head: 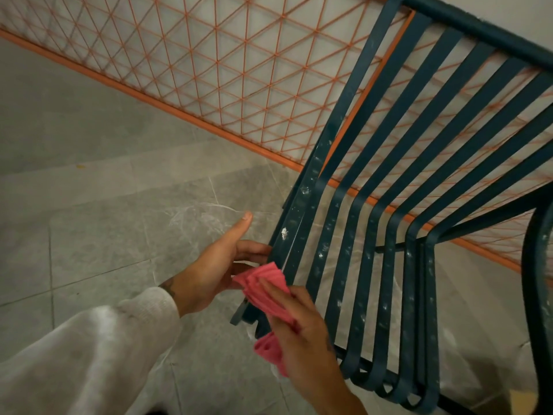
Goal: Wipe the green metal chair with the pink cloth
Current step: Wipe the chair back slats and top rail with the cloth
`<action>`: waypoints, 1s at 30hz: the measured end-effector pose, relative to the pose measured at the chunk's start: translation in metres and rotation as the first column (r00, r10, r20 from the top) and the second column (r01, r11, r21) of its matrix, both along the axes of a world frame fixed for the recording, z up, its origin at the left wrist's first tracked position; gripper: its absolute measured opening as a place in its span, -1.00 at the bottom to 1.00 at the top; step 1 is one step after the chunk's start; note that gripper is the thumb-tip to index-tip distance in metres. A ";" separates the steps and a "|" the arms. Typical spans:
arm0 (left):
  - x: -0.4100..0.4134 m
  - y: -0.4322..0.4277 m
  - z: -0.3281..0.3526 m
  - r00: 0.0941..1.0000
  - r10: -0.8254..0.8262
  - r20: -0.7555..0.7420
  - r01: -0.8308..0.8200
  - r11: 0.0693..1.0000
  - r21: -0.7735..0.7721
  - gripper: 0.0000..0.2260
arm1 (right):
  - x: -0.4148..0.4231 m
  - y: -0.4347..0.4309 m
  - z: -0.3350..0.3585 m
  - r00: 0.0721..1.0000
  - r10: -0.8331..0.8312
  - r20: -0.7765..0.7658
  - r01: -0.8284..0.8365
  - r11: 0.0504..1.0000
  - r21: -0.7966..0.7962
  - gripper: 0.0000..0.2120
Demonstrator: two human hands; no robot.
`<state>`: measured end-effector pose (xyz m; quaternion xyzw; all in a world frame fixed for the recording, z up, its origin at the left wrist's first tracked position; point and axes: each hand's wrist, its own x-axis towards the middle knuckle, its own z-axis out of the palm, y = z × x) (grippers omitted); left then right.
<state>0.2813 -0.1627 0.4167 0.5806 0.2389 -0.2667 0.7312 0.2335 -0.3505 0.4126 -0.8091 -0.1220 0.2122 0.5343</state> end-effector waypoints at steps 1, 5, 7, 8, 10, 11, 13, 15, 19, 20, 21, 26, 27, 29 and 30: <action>0.002 -0.001 0.001 1.000 0.018 0.012 -0.017 1.000 -0.012 -0.28 | 0.007 -0.002 0.012 0.995 -0.066 -0.073 0.071 0.994 0.078 -0.51; 0.008 -0.007 0.004 0.997 0.075 0.031 -0.074 0.997 -0.036 -0.30 | 0.054 -0.001 0.036 0.962 -0.175 0.208 0.184 0.983 -0.027 -0.52; 0.011 -0.009 0.005 0.994 0.106 0.019 -0.105 0.993 -0.046 -0.31 | 0.080 0.007 0.036 0.905 -0.069 0.419 0.168 0.964 -0.205 -0.47; 0.012 -0.010 0.005 0.993 0.116 0.013 -0.115 0.992 -0.051 -0.30 | 0.090 0.010 0.032 0.862 0.026 0.506 0.160 0.934 -0.319 -0.46; 0.013 -0.010 0.005 0.992 0.123 -0.004 -0.123 0.990 -0.067 -0.25 | 0.099 0.014 0.020 0.807 0.205 0.554 0.123 0.859 -0.497 -0.50; 0.013 -0.009 0.005 0.992 0.125 -0.019 -0.126 0.989 -0.079 -0.23 | 0.097 0.015 0.015 0.812 0.230 0.537 0.115 0.838 -0.533 -0.52; 0.014 -0.007 0.004 0.992 0.123 -0.037 -0.126 0.986 -0.105 -0.18 | 0.081 0.013 0.008 0.822 0.201 0.533 0.129 0.845 -0.518 -0.55; 0.015 -0.006 0.004 0.994 0.099 -0.035 -0.103 0.986 -0.135 -0.16 | 0.057 0.007 0.004 0.813 0.212 0.543 0.119 0.852 -0.510 -0.58; 0.015 -0.005 0.004 0.993 0.096 -0.062 -0.105 0.982 -0.160 -0.14 | 0.071 0.003 0.004 0.795 0.225 0.563 0.098 0.869 -0.485 -0.56; 0.015 -0.005 0.004 0.992 0.102 -0.072 -0.113 0.981 -0.158 -0.14 | 0.083 0.005 0.005 0.811 0.201 0.549 0.104 0.875 -0.473 -0.57; 0.016 -0.005 0.005 0.991 0.110 -0.082 -0.122 0.981 -0.153 -0.15 | 0.093 0.005 0.003 0.827 0.181 0.532 0.105 0.880 -0.464 -0.56; 0.015 -0.003 0.005 0.992 0.101 -0.076 -0.113 0.978 -0.173 -0.12 | 0.052 -0.002 -0.014 0.822 0.170 0.543 0.068 0.918 -0.390 -0.42; 0.015 -0.003 0.005 0.992 0.103 -0.076 -0.115 0.977 -0.179 -0.14 | 0.035 -0.005 -0.017 0.800 0.186 0.571 0.065 0.918 -0.390 -0.38; 0.013 -0.003 0.006 0.989 0.119 -0.090 -0.134 0.973 -0.186 -0.15 | 0.024 -0.011 -0.022 0.777 0.208 0.594 0.054 0.918 -0.392 -0.37; 0.013 -0.003 0.006 0.989 0.114 -0.090 -0.129 0.974 -0.188 -0.15 | 0.031 -0.010 -0.019 0.780 0.212 0.589 0.044 0.920 -0.389 -0.41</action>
